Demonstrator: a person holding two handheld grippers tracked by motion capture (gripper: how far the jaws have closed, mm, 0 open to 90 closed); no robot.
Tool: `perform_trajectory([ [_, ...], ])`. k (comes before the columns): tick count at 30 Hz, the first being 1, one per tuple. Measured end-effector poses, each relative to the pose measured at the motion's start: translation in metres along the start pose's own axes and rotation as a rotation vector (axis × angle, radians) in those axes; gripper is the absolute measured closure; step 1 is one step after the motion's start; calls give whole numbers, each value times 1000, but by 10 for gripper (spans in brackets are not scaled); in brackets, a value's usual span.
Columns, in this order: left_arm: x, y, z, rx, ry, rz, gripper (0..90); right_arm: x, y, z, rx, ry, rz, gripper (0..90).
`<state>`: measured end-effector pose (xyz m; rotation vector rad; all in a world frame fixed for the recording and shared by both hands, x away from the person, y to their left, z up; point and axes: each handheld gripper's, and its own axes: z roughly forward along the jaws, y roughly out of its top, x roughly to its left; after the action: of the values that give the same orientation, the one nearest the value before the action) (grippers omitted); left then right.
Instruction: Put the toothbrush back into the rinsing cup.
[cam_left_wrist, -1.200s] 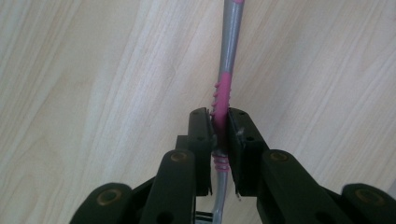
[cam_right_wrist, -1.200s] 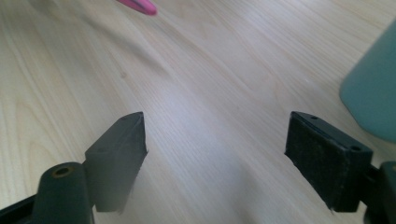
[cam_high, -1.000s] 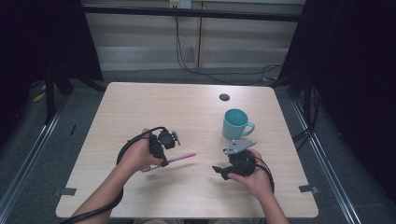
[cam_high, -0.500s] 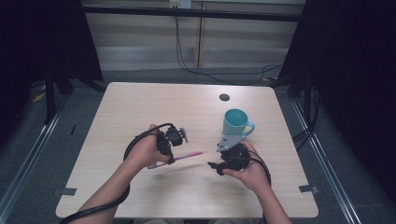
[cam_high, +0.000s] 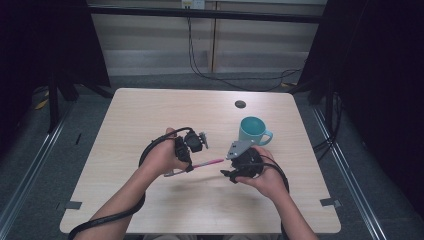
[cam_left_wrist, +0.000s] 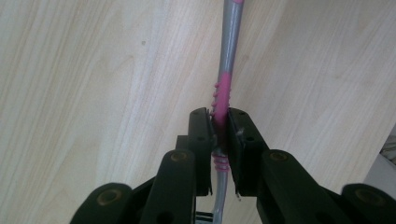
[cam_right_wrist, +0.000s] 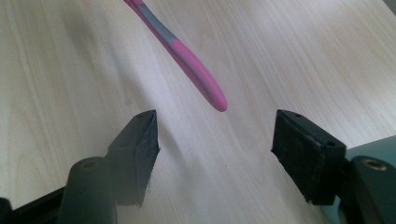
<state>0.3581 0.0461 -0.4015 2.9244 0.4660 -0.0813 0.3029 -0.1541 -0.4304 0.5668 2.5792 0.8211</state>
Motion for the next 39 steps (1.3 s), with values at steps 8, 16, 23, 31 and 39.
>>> perform_trajectory([
  [8, 2, 5, 2, -3, -6, 2, 807, -3, 10, 1, 15, 16, -56, 382],
  [16, 2, 4, 1, -1, -10, 1, 806, 1, 19, 7, 66, 13, -146, 455],
  [23, 3, 2, 1, -17, -17, 0, 806, 5, 28, 11, 94, 19, -199, 544],
  [31, 2, 3, 1, -25, -24, 1, 806, 10, 35, 13, 87, 23, -242, 586],
  [39, -5, 7, 4, -60, -39, -24, 805, 10, 37, 14, 119, 37, -255, 723],
])
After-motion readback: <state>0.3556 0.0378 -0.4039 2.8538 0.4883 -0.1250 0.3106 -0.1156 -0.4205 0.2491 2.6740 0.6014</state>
